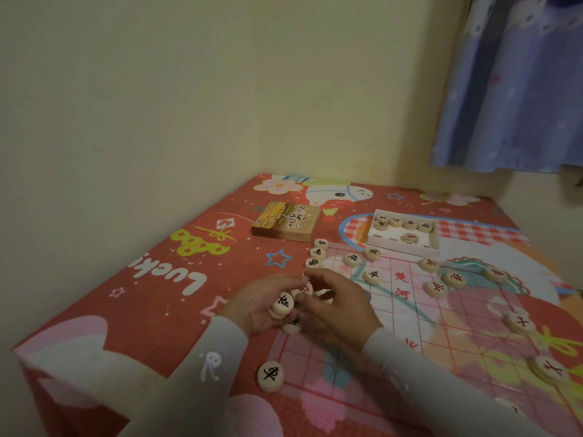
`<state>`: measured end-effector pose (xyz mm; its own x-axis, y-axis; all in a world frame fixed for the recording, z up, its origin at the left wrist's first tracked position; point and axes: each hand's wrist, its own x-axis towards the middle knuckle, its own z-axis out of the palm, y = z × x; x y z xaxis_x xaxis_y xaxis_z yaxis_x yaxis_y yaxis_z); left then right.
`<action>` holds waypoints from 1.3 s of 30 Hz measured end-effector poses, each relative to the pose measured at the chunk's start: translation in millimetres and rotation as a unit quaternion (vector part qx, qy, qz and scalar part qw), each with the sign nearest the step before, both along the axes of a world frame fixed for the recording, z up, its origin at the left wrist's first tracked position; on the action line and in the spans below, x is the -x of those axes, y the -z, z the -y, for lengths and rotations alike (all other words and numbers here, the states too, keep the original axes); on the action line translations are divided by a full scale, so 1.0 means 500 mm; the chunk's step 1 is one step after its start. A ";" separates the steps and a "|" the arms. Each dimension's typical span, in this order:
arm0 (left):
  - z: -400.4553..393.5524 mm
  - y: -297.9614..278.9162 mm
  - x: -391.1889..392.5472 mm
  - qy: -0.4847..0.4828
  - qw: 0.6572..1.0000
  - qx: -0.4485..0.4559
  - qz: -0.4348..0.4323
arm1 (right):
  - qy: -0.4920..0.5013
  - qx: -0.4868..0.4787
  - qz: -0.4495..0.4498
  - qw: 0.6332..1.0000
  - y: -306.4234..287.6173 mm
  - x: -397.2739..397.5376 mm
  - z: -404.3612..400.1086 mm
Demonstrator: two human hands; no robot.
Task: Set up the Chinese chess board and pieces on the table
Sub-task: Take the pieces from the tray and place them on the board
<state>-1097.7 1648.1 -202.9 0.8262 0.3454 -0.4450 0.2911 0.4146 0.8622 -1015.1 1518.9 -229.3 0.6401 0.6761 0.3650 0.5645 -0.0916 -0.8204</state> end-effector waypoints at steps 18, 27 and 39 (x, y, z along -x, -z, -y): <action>0.052 -0.009 -0.093 -0.007 0.993 0.115 0.010 | 0.125 0.059 0.060 0.989 -0.038 -0.077 0.158; 0.145 -0.014 -0.170 0.051 0.992 0.117 -0.003 | 0.266 0.113 0.045 0.956 -0.040 -0.162 0.361; 0.176 -0.014 -0.252 0.040 0.993 0.113 -0.014 | 0.404 0.222 0.010 0.887 -0.002 -0.339 0.484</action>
